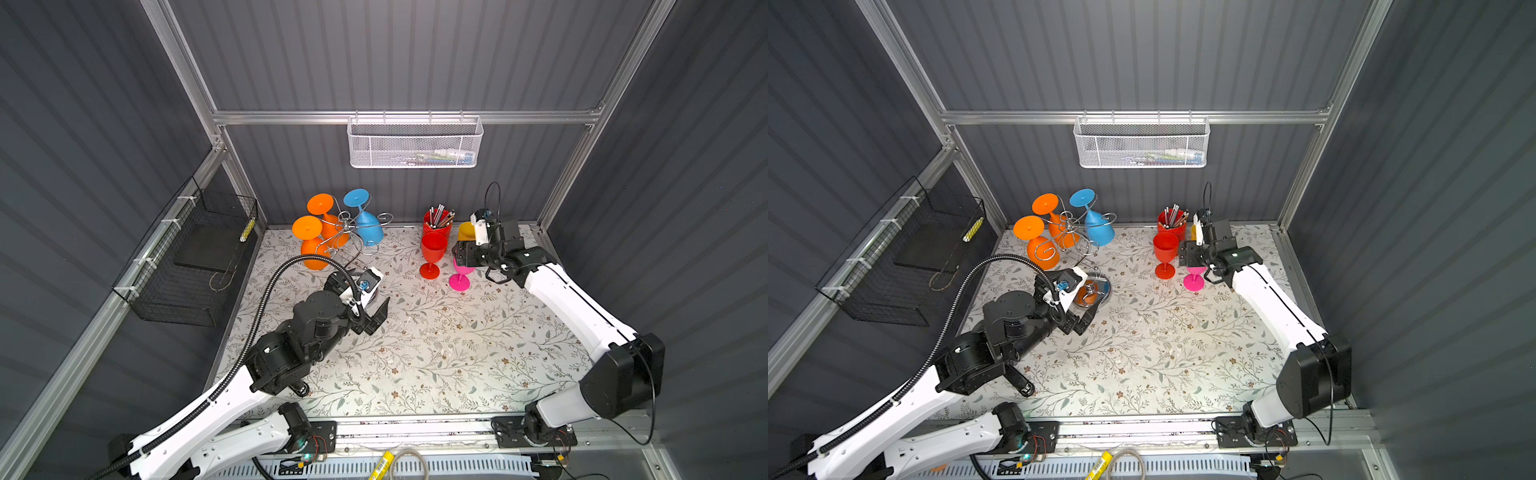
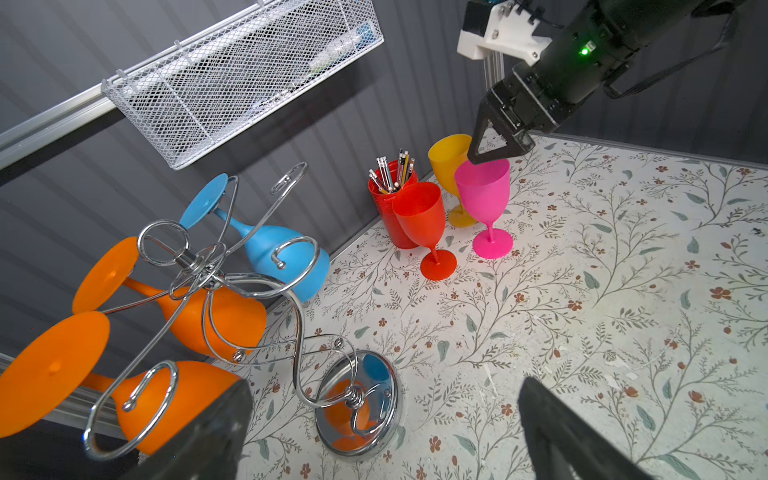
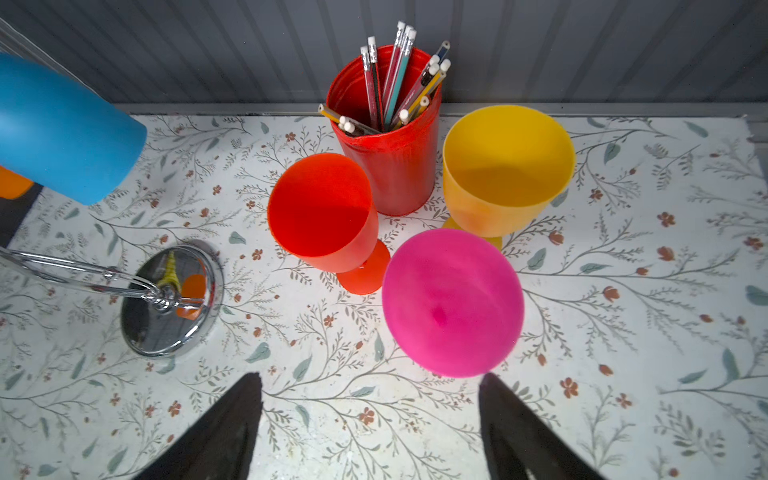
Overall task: Take the wine glass off the wine glass rack
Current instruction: 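Open the right gripper and lift it away from the pink glass, then move the left gripper to an orange glass hanging on the rack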
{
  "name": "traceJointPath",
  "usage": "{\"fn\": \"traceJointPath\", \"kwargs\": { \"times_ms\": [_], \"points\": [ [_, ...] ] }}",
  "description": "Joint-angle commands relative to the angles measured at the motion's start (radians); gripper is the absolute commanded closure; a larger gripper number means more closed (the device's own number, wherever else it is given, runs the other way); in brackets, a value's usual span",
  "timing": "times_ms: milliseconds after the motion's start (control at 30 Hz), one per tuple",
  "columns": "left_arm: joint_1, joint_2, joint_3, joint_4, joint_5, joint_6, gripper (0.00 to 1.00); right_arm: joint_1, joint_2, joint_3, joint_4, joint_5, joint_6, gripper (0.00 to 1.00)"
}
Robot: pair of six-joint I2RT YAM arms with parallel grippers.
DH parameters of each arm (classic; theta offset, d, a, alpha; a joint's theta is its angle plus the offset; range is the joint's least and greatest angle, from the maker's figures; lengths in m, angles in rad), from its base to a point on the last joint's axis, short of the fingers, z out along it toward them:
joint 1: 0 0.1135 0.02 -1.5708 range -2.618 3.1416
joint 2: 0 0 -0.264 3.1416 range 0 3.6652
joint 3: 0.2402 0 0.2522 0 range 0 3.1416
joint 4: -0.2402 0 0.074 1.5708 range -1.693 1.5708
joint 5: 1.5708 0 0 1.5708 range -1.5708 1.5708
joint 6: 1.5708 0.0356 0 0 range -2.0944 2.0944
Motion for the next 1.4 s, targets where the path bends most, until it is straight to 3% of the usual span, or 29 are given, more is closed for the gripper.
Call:
{"fn": "traceJointPath", "kwargs": {
  "times_ms": [0,267,500,767,933,1167,1367],
  "points": [
    [0.001,0.012,0.030,0.005,-0.018,-0.030,0.00,0.007,-0.041,-0.047,0.113,-0.019,-0.010,0.12],
    [0.001,0.092,0.146,-0.025,-0.057,-0.121,0.00,0.007,-0.074,-0.097,0.246,-0.060,-0.025,0.04],
    [0.001,0.206,0.346,-0.135,-0.105,-0.245,0.00,0.007,-0.098,-0.156,0.448,-0.144,-0.013,0.01],
    [0.002,0.326,0.630,-0.331,-0.285,-0.385,0.00,0.021,-0.187,-0.302,0.658,-0.247,0.004,0.01],
    [0.025,0.401,0.813,-0.537,-0.425,-0.503,0.00,0.057,-0.231,-0.378,0.725,-0.273,-0.001,0.01],
    [0.111,0.423,0.859,-0.596,-0.341,-0.580,0.00,0.153,-0.239,-0.425,0.822,-0.305,-0.010,0.02],
    [0.276,0.437,0.844,-0.597,-0.172,-0.600,0.00,0.220,-0.220,-0.430,0.860,-0.291,-0.051,0.04]
  ]
}}
